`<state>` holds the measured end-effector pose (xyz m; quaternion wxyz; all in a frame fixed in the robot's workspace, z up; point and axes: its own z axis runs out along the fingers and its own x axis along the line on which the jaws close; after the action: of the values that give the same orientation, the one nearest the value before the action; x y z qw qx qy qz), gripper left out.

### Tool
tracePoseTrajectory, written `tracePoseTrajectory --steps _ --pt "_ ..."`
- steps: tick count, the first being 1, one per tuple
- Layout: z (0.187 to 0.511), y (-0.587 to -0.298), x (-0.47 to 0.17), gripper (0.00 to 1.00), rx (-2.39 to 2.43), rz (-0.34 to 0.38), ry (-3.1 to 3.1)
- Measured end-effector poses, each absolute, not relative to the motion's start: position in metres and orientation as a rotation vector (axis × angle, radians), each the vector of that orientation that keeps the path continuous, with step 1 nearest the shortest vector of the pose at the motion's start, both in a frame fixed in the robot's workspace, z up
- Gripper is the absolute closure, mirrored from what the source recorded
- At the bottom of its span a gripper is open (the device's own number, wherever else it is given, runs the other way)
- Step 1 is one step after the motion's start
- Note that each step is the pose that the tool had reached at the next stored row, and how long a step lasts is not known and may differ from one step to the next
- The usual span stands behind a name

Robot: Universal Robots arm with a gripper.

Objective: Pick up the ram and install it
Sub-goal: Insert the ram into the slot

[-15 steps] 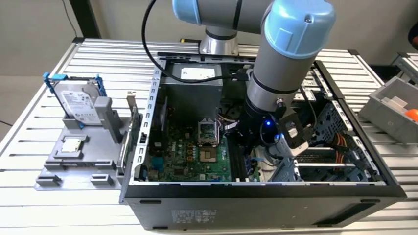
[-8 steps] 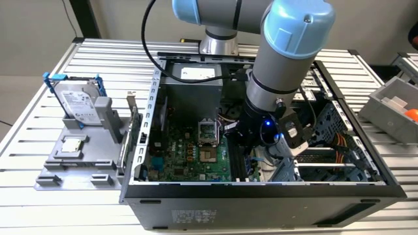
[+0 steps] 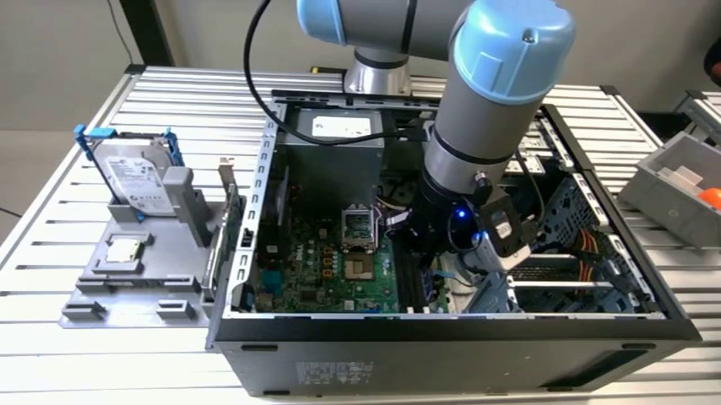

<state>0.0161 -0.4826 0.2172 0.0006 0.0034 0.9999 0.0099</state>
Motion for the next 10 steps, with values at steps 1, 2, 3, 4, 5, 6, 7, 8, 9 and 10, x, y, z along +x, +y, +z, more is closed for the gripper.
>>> tracePoseTrajectory --steps 1,2,3,4,5,6,7,8,9,10 --pt "0.2166 -0.4825 0.0161 1.00 0.011 0.031 3.140" --pt "0.2163 -0.4823 0.0161 1.00 0.011 0.031 3.140" --pt "0.2162 -0.4822 0.0161 1.00 0.011 0.031 3.140" --pt "0.2161 -0.4818 0.0161 1.00 0.011 0.031 3.140" --pt "0.2160 -0.4811 0.0160 1.00 0.011 0.031 3.140" --pt "0.2160 -0.4806 0.0161 1.00 0.011 0.031 3.140" --pt "0.2161 -0.4803 0.0161 1.00 0.011 0.030 3.140" --pt "0.2161 -0.4801 0.0161 1.00 0.011 0.030 3.140" --pt "0.2161 -0.4801 0.0161 1.00 0.011 0.030 3.140" --pt "0.2161 -0.4801 0.0161 1.00 0.011 0.031 3.140"
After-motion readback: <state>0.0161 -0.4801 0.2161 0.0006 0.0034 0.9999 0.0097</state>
